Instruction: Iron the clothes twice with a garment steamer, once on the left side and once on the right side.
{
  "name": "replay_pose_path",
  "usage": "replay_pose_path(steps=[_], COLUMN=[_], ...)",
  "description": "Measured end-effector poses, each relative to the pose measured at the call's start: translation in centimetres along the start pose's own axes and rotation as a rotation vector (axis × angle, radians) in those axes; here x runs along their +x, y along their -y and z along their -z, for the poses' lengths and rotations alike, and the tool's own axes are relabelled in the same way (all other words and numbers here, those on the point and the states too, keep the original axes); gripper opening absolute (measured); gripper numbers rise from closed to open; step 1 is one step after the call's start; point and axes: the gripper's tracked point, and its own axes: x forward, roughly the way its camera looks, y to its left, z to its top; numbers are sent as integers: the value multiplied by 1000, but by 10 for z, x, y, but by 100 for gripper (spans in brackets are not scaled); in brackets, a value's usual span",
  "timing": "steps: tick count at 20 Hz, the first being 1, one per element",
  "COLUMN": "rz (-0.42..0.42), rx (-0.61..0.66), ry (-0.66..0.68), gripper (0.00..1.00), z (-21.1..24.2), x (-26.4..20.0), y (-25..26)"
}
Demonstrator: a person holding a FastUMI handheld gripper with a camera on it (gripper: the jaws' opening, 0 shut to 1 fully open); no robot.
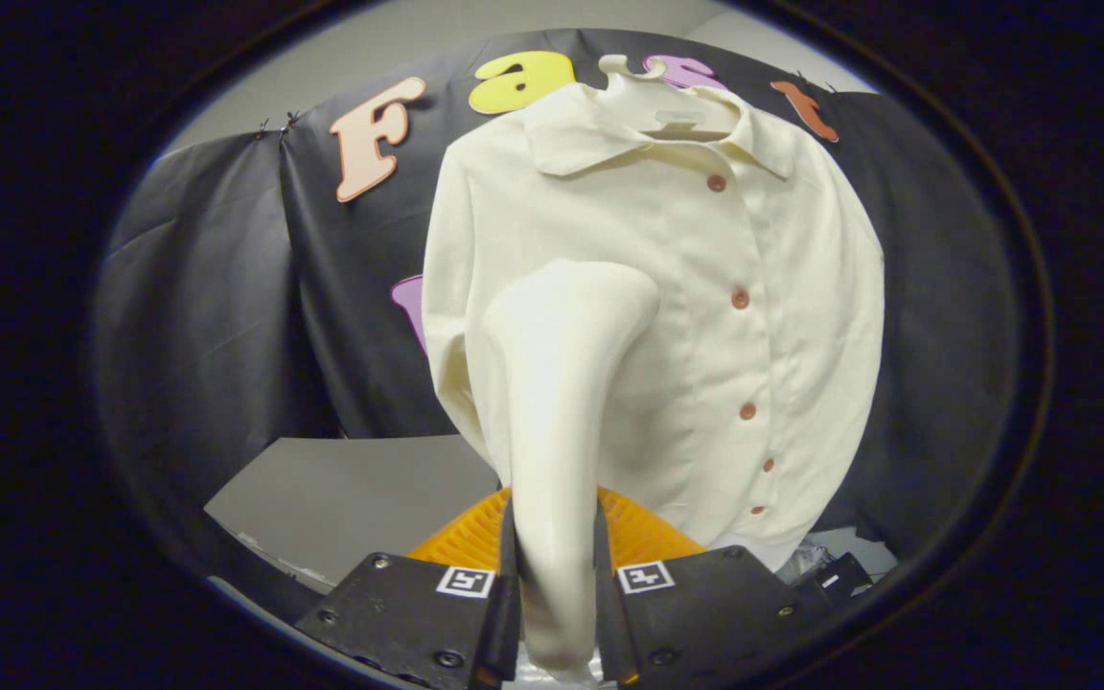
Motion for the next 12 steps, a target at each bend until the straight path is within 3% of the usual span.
replay_pose_path(steps=[12], rz=[28], rx=[37], ry=[-134], gripper=[33], z=[95], x=[17], y=[18])
